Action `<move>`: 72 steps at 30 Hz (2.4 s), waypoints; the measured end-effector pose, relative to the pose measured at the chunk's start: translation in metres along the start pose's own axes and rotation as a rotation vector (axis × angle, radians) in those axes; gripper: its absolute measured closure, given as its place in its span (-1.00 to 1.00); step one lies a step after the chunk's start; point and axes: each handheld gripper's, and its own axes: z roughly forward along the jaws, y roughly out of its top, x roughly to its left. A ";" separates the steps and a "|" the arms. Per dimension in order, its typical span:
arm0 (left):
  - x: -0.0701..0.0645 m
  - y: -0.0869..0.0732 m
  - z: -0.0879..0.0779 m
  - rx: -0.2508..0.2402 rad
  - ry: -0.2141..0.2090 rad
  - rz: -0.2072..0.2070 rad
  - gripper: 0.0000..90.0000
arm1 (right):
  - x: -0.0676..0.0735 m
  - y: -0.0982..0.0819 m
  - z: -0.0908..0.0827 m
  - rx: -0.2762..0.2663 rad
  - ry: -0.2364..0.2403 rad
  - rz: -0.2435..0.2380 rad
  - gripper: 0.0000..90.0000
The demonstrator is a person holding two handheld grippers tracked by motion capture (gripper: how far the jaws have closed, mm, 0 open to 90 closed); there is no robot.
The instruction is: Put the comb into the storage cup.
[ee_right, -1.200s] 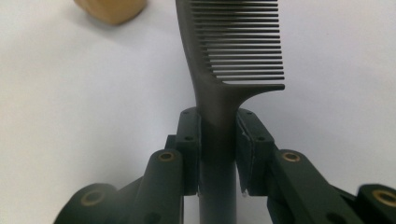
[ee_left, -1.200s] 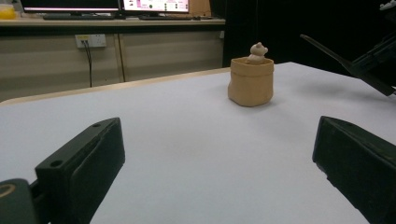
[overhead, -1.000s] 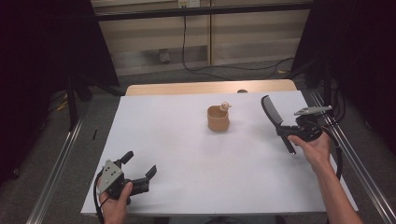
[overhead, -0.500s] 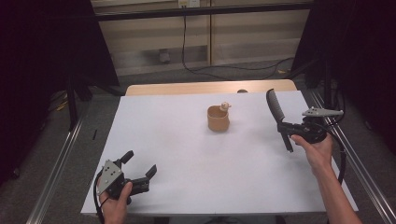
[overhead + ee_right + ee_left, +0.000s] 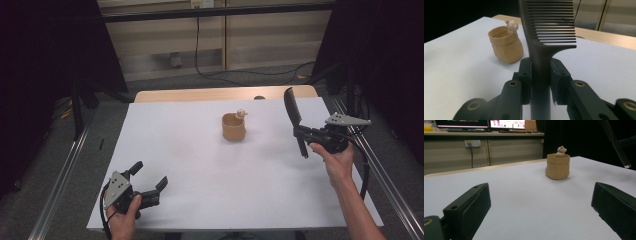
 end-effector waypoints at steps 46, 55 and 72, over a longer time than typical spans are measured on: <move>0.001 0.001 -0.001 -0.013 0.009 0.000 -0.94 | 0.044 0.050 0.040 -0.113 0.123 -0.077 0.62; 0.001 0.001 -0.001 -0.015 0.009 -0.006 -0.94 | 0.048 0.057 0.048 -0.147 0.147 -0.064 0.62; 0.001 0.000 -0.001 -0.009 0.007 0.004 -0.94 | 0.068 0.079 0.075 -0.168 0.197 -0.074 0.62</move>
